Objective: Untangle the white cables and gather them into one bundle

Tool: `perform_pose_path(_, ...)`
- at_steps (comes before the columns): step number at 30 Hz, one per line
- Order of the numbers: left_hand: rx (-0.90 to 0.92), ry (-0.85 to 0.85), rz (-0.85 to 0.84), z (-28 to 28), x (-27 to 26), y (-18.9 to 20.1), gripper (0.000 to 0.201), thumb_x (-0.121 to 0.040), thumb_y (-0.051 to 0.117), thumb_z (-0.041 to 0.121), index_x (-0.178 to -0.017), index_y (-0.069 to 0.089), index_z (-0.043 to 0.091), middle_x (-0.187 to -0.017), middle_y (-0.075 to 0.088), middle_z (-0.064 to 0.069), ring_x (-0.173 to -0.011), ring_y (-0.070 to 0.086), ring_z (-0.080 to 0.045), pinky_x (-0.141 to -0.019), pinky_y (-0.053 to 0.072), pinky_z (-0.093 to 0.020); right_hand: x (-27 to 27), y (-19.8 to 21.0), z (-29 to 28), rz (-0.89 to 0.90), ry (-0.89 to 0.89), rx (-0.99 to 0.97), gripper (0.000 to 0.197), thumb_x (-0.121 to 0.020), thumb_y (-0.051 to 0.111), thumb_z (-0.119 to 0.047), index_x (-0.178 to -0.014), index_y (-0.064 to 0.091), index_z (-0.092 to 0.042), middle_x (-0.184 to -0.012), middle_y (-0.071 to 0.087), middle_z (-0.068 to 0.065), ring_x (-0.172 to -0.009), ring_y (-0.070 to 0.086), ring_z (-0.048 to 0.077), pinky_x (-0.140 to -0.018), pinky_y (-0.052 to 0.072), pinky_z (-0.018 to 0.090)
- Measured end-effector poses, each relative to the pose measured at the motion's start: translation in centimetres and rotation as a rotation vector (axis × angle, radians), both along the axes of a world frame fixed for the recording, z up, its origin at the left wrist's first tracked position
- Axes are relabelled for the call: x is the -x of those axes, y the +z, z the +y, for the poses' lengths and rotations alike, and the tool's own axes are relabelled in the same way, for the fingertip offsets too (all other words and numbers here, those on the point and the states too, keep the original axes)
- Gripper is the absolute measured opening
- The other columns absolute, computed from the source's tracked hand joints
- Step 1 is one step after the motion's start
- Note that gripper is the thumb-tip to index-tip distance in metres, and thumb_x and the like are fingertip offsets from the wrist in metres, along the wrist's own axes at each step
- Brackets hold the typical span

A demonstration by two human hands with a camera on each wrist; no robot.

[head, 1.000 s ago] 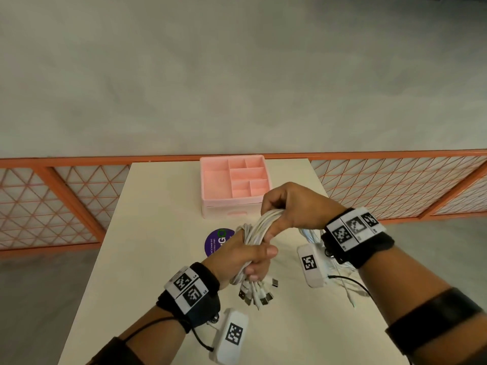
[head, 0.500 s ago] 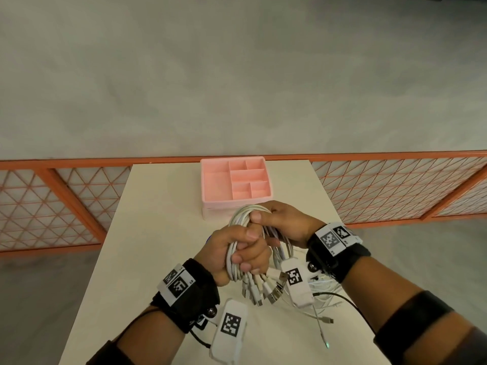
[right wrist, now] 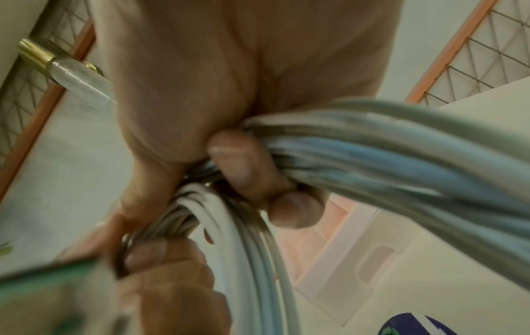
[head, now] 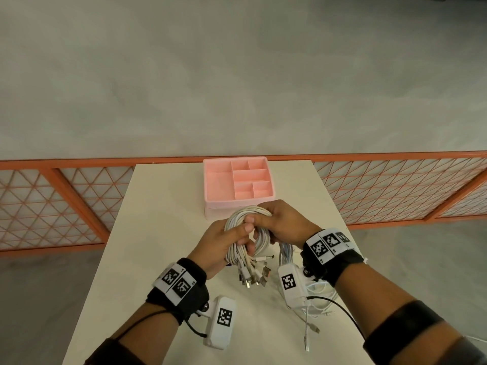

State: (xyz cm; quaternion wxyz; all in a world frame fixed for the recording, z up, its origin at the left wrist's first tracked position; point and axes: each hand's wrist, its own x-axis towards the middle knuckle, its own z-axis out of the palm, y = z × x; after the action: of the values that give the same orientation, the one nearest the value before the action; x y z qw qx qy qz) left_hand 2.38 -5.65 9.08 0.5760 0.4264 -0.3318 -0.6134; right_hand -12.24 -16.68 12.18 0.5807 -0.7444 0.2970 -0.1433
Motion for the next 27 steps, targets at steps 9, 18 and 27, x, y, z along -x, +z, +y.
perform_pose_path(9,0.021,0.095,0.063,-0.3,0.0,-0.2,0.014,-0.086,0.061,0.012,-0.095,0.071,0.008,-0.057,0.037,-0.002,-0.047,0.042,-0.014,-0.062,0.055,-0.038,0.4,-0.4,0.2,-0.052,0.009,-0.073,0.025,-0.095,0.064,-0.028,-0.1,0.066,-0.004,-0.068,0.061,0.011,-0.05,0.047,0.023,-0.05,0.039,0.03)
perform_pose_path(18,0.006,0.097,0.116,0.0,0.2,0.3,0.015,-0.09,0.06,0.01,-0.076,0.066,0.008,-0.054,0.034,0.0,-0.045,0.037,-0.013,-0.057,0.053,-0.035,1.7,0.2,-0.7,-0.008,0.118,-0.221,0.018,-0.084,0.07,-0.011,-0.1,0.068,-0.004,-0.091,0.063,0.02,-0.053,0.049,0.018,-0.057,0.045,0.03)
perform_pose_path(27,0.006,0.24,-0.129,-0.6,-0.1,0.2,0.026,-0.096,0.062,0.015,-0.072,0.068,0.017,-0.057,0.04,-0.002,-0.051,0.046,-0.02,-0.06,0.046,-0.033,1.4,-0.6,0.2,-0.048,-0.04,-0.139,0.017,-0.092,0.066,-0.008,-0.107,0.068,-0.001,-0.084,0.065,0.021,-0.048,0.044,0.018,-0.05,0.04,0.026)
